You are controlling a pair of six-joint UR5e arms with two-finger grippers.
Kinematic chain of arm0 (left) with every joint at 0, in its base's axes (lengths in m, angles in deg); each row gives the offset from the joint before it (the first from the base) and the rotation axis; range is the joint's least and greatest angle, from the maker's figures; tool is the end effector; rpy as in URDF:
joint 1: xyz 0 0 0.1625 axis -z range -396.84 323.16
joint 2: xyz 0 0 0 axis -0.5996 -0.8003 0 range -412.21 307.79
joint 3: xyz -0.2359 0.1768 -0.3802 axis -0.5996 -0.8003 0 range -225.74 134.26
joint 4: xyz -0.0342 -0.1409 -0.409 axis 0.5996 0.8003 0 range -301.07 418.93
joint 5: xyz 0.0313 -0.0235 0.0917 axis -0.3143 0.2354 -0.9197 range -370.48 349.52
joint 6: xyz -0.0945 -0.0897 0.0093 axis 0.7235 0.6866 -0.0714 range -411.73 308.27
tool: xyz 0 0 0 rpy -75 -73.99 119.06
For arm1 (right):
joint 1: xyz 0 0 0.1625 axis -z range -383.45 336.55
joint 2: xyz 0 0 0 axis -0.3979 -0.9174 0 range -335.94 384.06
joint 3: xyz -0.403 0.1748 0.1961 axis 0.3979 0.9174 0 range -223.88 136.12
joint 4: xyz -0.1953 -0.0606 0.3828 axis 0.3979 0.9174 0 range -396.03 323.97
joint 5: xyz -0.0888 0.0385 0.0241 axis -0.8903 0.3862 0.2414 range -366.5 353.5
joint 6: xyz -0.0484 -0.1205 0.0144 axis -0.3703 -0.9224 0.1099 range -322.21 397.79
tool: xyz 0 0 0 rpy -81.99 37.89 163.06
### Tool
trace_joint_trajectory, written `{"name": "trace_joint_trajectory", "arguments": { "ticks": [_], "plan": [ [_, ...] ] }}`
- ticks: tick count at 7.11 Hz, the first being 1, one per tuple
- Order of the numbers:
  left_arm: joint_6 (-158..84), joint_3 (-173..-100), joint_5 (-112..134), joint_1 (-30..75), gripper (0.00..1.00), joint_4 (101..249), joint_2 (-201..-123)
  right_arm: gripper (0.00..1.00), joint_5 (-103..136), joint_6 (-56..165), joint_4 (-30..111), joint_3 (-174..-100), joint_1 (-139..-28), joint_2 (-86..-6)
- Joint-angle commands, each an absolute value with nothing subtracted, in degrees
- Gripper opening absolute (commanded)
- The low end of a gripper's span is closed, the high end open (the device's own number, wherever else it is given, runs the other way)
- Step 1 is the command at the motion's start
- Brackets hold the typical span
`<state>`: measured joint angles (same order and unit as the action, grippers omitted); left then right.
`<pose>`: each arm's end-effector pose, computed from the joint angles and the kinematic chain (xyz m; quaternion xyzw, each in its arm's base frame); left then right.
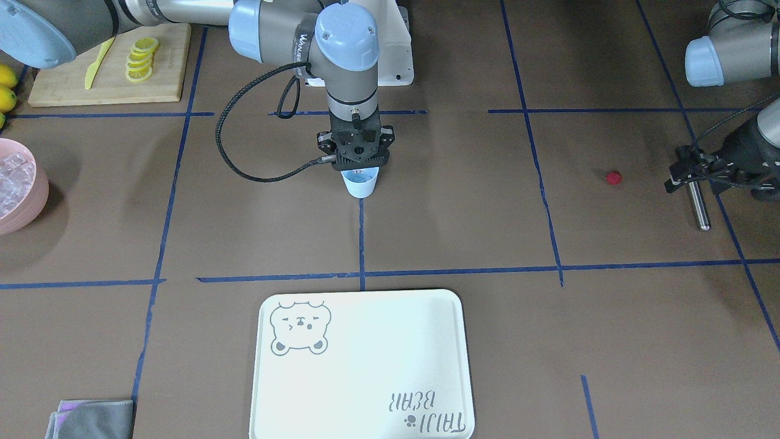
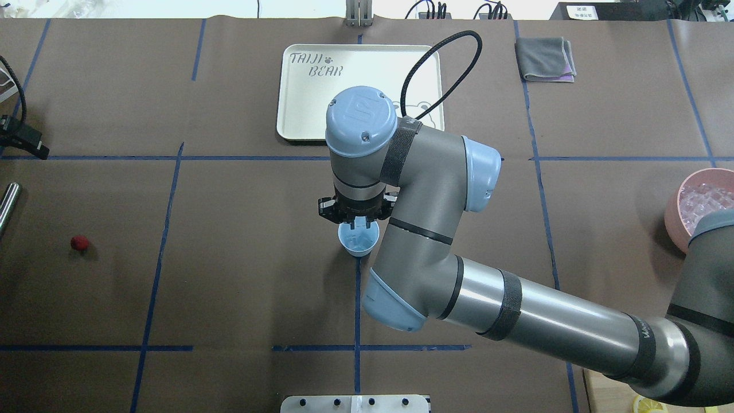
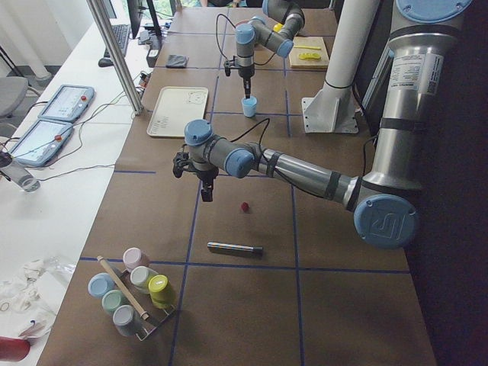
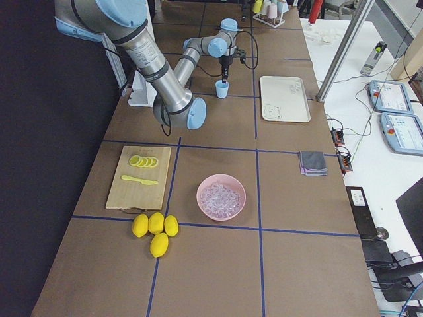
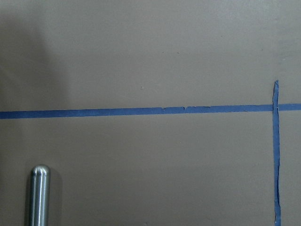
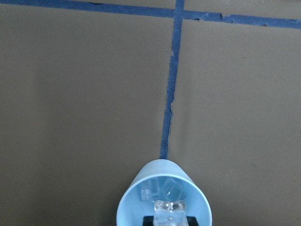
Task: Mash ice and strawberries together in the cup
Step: 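Release the ice cubes into the light-blue cup with the right gripper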
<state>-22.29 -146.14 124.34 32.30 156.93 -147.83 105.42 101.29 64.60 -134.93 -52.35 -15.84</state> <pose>0.1655 -0.5499 0.5714 0.0156 0.4193 0.0115 0.9077 -0.6445 -0.4523 0.1768 0.0001 -0.3839 -0.0465 0.9222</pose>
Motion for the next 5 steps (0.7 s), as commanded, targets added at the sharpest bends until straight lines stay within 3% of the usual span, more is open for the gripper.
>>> {"name": "trace_joint_trajectory", "arguments": {
  "ticks": [1,2,5],
  "plan": [
    [-22.3,-146.1,124.3,32.3,1.00,156.9,-147.9,0.73,105.6,101.3,64.6,-135.0,-52.3,-15.8],
    [-22.3,-146.1,124.3,32.2,1.00,156.9,-147.9,0.96,105.6,101.3,64.6,-135.1,-52.3,-15.8],
    [-22.2,-146.1,124.3,32.2,1.00,156.9,-148.0,0.99,105.6,101.4,65.0,-136.6,-52.4,-15.9]
  ]
}}
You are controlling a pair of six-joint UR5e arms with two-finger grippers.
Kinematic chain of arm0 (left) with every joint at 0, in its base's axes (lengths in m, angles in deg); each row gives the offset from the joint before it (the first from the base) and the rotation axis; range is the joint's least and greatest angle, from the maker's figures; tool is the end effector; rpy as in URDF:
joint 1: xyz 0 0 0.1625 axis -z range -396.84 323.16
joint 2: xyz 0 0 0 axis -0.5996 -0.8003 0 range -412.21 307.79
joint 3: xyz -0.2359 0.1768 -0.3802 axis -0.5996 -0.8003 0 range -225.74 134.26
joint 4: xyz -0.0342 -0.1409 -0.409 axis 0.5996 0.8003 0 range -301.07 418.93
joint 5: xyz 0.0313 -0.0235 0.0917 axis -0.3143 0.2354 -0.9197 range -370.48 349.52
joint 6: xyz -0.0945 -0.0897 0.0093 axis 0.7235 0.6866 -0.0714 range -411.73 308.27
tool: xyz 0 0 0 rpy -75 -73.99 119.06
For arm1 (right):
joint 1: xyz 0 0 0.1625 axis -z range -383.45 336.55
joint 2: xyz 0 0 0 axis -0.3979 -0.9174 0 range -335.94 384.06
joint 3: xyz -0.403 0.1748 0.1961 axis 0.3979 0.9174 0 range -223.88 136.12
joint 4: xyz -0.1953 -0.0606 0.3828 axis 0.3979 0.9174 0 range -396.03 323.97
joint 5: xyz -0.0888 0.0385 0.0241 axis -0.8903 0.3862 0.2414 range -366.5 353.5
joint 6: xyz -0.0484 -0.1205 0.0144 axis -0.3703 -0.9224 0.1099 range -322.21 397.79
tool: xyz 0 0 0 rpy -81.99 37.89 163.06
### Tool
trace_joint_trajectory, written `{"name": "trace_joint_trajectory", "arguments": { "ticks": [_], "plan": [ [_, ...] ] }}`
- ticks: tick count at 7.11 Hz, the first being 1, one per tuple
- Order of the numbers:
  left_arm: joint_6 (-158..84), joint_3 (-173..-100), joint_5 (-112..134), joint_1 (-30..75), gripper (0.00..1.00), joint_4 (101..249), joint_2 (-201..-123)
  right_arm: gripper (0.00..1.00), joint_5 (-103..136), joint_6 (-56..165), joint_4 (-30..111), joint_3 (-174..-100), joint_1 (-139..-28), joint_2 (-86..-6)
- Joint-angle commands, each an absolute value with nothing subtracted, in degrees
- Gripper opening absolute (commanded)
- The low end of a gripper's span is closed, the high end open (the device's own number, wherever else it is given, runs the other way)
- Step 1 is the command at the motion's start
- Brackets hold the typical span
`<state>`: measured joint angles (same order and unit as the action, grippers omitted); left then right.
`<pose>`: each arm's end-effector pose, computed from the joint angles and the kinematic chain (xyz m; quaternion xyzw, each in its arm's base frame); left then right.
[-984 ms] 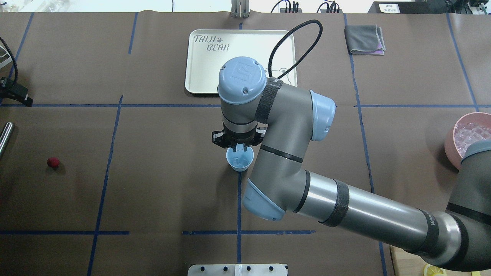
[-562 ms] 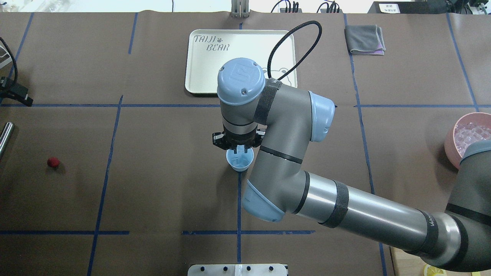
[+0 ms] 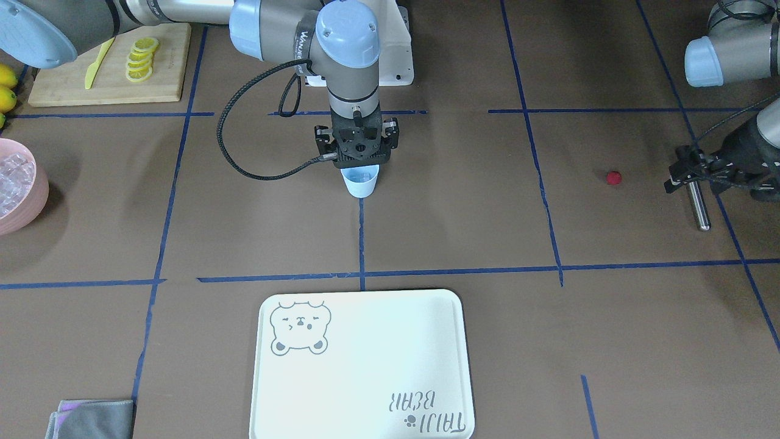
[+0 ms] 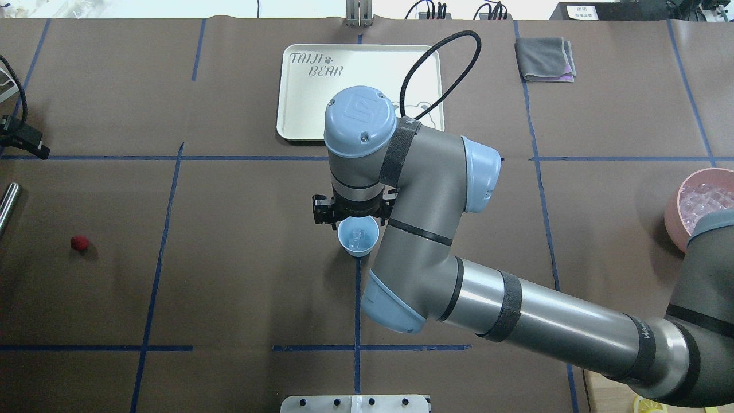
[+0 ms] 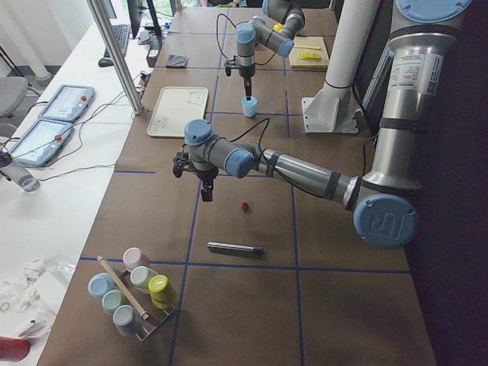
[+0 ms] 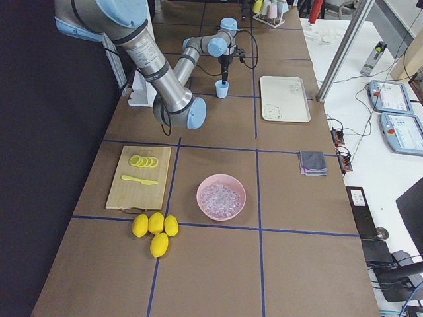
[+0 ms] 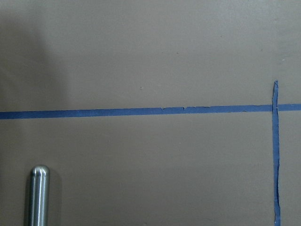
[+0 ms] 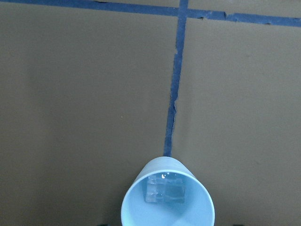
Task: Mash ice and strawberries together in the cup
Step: 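Release the ice cubes into the light-blue cup with the right gripper, then withdraw the right gripper toward the ice bowl while the left gripper reaches the strawberry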
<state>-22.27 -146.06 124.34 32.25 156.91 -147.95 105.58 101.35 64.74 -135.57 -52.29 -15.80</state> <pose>0.1663 -0.5507 0.5710 0.0155 0.4193 0.0118 0.9076 -0.6421 -0.4497 0.1719 0.0008 -0.3881 -0.0478 0.9204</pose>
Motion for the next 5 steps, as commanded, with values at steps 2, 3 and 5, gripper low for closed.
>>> {"name": "trace_joint_trajectory", "arguments": {
  "ticks": [2,3,5],
  "plan": [
    [-21.1,-146.2,123.8,29.5,1.00,158.5,-148.1,0.99,105.7,101.3,70.0,-143.4,-54.3,-17.8],
    [-17.4,-146.2,122.5,28.7,1.00,162.3,-147.3,0.99,105.7,100.9,70.1,-148.9,-56.4,-22.1],
    [-8.0,-146.1,116.3,23.7,1.00,174.7,-142.7,0.99,105.9,96.2,69.9,-156.9,-61.8,-29.9]
  ]
}}
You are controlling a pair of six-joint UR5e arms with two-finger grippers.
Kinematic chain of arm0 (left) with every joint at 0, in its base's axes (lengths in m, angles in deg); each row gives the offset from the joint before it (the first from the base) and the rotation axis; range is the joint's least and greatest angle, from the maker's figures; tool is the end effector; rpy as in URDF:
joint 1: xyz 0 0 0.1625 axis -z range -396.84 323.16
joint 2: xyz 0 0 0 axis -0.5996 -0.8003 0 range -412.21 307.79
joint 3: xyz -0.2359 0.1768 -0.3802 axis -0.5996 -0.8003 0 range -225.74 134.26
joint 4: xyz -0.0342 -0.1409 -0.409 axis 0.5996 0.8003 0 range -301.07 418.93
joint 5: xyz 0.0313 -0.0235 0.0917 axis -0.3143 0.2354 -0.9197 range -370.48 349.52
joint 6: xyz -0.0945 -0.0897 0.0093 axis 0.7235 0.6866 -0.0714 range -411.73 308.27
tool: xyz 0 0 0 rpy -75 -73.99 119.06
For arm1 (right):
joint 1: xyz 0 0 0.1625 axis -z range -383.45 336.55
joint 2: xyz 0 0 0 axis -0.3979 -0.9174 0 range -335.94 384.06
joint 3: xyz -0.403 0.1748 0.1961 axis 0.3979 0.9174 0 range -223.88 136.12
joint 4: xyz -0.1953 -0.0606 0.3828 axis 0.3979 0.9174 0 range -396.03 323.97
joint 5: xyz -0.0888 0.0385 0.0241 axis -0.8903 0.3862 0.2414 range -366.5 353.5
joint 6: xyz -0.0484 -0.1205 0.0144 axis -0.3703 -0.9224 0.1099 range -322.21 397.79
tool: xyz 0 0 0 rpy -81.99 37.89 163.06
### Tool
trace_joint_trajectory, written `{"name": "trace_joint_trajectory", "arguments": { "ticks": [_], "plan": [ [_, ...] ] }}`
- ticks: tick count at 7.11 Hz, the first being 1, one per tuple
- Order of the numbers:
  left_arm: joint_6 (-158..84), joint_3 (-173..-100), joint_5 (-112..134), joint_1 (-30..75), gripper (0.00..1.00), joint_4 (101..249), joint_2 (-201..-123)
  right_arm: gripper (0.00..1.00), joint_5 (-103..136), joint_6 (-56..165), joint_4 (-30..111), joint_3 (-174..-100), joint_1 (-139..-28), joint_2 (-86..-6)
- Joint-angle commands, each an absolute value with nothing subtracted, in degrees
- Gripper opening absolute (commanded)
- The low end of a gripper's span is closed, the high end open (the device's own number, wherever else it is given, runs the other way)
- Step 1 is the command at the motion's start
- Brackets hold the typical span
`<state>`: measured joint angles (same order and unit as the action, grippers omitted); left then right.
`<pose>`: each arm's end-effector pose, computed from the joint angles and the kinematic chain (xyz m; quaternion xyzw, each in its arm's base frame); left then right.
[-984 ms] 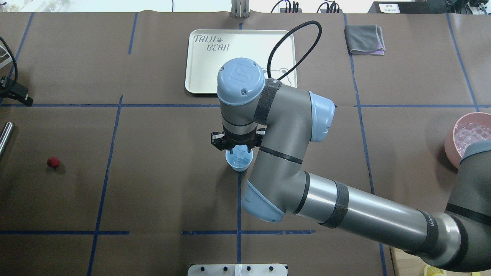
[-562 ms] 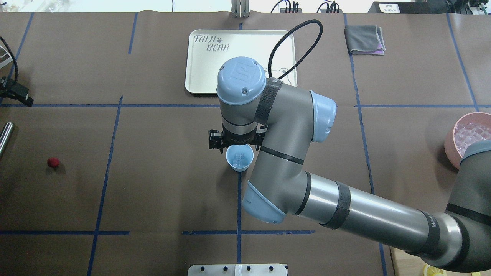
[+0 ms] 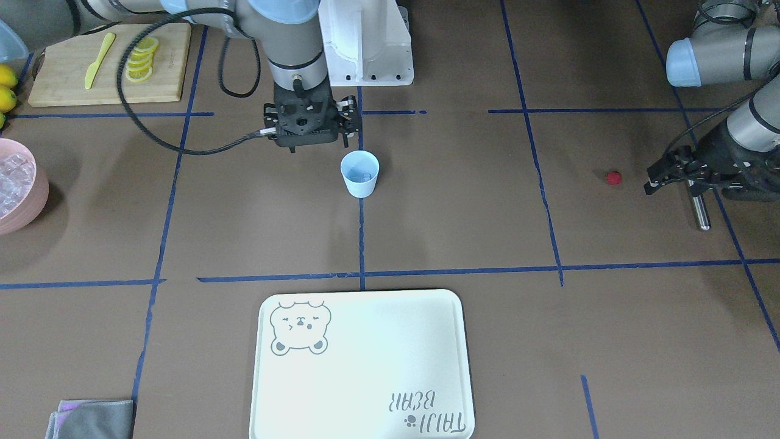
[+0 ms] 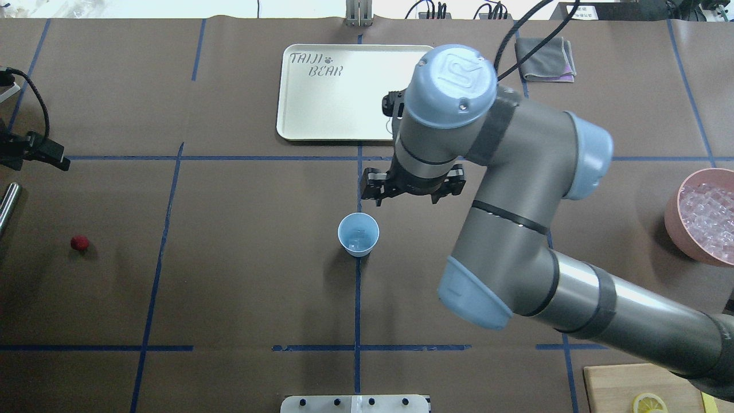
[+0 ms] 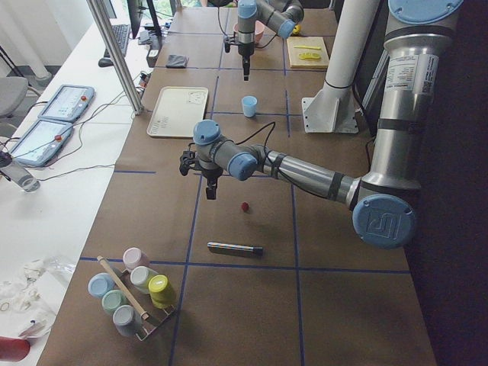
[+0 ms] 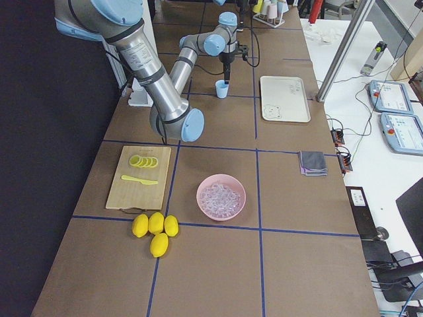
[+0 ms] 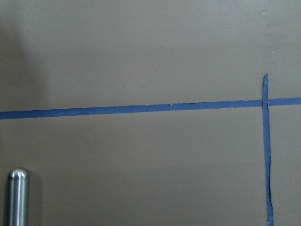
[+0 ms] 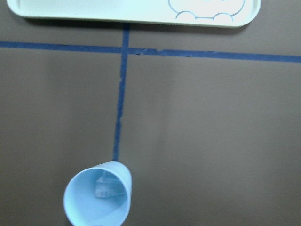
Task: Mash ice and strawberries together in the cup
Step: 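Withdraw the right gripper toward the ice bowl while the left gripper reaches the strawberry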
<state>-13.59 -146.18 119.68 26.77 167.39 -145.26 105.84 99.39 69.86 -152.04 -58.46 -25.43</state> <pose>0.2070 -0.5275 0.5786 0.0423 0.4171 0.0016 0.9079 -0.5111 -0.4601 0.1964 0.0346 -0.3992 -0.0178 0.9160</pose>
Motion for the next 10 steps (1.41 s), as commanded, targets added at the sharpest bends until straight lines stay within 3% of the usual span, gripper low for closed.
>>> {"name": "trace_joint_trajectory", "arguments": {
  "ticks": [1,5,10],
  "plan": [
    [-4.6,-146.2,112.9,20.8,1.00,179.9,-139.6,0.99,106.0,95.3,69.4,-157.9,-63.8,-32.9],
    [4.9,-141.9,107.0,13.6,1.00,192.1,-138.3,0.99,115.4,78.3,69.3,-159.5,-77.8,-41.2],
    [5.0,-142.7,107.0,10.8,1.00,192.1,-134.9,0.99,116.1,76.0,69.3,-160.4,-79.4,-42.9]
  ]
}}
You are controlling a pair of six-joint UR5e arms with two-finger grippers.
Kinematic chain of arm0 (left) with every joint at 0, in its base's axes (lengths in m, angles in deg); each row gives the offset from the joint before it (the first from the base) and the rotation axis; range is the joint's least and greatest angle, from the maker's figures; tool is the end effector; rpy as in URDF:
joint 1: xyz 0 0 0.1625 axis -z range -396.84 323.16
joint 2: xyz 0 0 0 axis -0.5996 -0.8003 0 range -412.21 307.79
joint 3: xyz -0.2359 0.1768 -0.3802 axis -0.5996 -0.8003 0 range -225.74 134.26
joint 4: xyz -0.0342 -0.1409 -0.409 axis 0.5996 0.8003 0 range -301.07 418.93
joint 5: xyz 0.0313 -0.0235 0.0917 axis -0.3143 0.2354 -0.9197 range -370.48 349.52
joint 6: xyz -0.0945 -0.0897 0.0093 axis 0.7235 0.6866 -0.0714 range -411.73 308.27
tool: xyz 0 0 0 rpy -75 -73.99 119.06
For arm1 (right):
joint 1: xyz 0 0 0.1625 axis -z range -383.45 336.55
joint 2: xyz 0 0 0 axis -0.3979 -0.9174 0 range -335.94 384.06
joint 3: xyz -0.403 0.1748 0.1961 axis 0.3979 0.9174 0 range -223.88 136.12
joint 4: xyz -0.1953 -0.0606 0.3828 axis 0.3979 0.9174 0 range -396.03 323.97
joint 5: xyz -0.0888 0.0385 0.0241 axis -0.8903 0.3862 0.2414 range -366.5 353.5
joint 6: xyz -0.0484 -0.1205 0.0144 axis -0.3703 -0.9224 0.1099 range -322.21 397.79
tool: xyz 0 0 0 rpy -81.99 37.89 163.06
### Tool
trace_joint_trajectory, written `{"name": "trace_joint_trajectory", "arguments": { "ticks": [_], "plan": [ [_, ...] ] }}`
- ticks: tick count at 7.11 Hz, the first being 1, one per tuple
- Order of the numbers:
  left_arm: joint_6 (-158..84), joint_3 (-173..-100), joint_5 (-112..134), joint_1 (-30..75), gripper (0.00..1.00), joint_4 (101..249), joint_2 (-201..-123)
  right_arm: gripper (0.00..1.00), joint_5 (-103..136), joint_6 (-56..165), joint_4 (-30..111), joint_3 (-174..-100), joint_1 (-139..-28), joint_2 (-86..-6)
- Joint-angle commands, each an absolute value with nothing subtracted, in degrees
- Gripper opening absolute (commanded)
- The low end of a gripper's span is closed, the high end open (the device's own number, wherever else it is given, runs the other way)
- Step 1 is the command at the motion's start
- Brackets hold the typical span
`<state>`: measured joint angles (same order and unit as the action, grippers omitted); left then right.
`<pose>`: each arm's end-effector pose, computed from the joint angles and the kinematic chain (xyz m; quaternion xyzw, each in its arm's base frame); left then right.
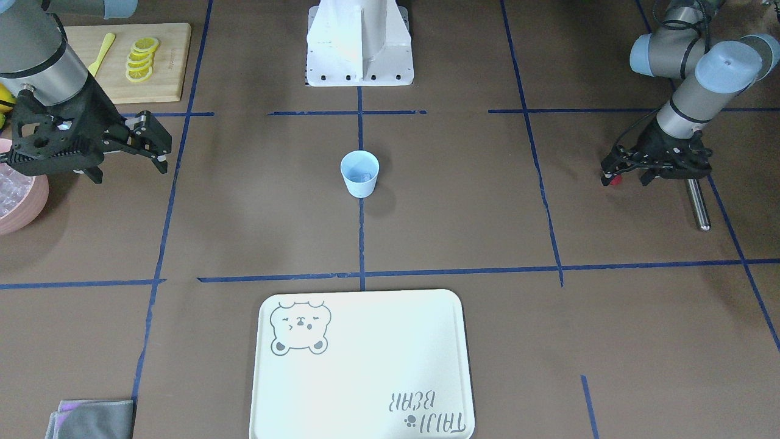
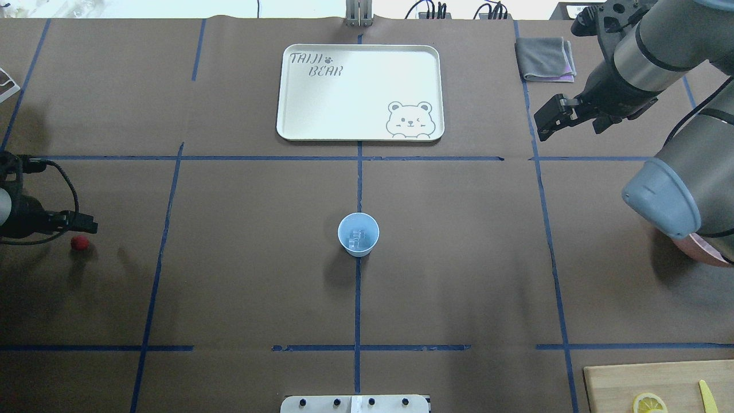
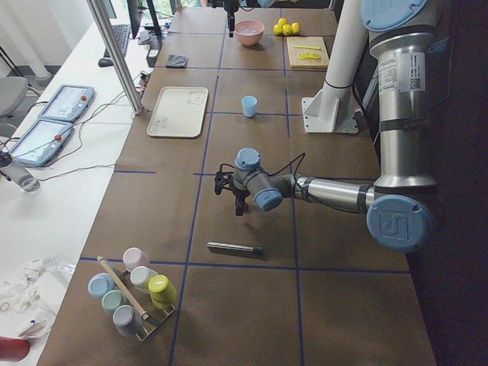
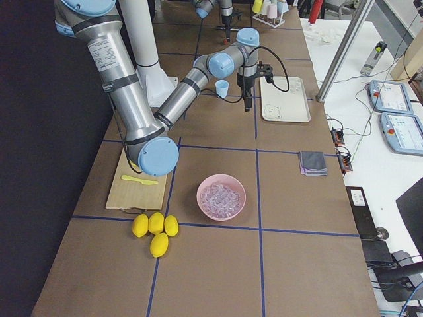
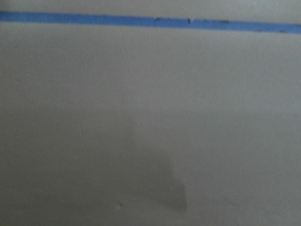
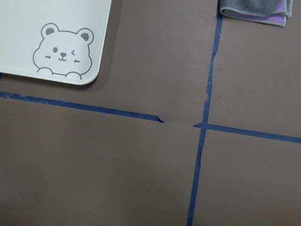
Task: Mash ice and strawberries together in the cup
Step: 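Grasp the red strawberry with the left gripper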
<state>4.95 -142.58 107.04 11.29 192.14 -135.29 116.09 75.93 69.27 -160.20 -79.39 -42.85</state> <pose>0.2840 -0.4262 0.6571 0.0652 0.4148 -0.0297 0.9071 -0.2849 -0.5338 0.3266 0.0694 -0.3826 -0.0495 0.9200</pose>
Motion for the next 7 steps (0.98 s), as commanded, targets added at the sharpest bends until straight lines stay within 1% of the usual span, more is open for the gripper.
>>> {"name": "trace_joint_trajectory", "arguments": {
  "ticks": [1,2,4,7],
  "plan": [
    [5.0,-142.6,106.9,10.8,0.96,192.1,-134.9,0.99,116.1,76.1,69.3,-160.4,-79.4,-43.1],
    [5.0,-142.6,106.9,10.7,0.90,192.0,-134.9,0.99,116.0,76.2,69.4,-161.0,-79.4,-43.1],
    [5.0,-142.7,107.0,10.0,0.82,192.0,-134.9,0.99,116.1,76.2,69.4,-161.2,-79.4,-43.4],
    [5.0,-142.7,106.9,9.0,0.75,191.9,-134.9,0.99,116.0,76.5,69.5,-162.5,-79.4,-43.7]
  ]
}}
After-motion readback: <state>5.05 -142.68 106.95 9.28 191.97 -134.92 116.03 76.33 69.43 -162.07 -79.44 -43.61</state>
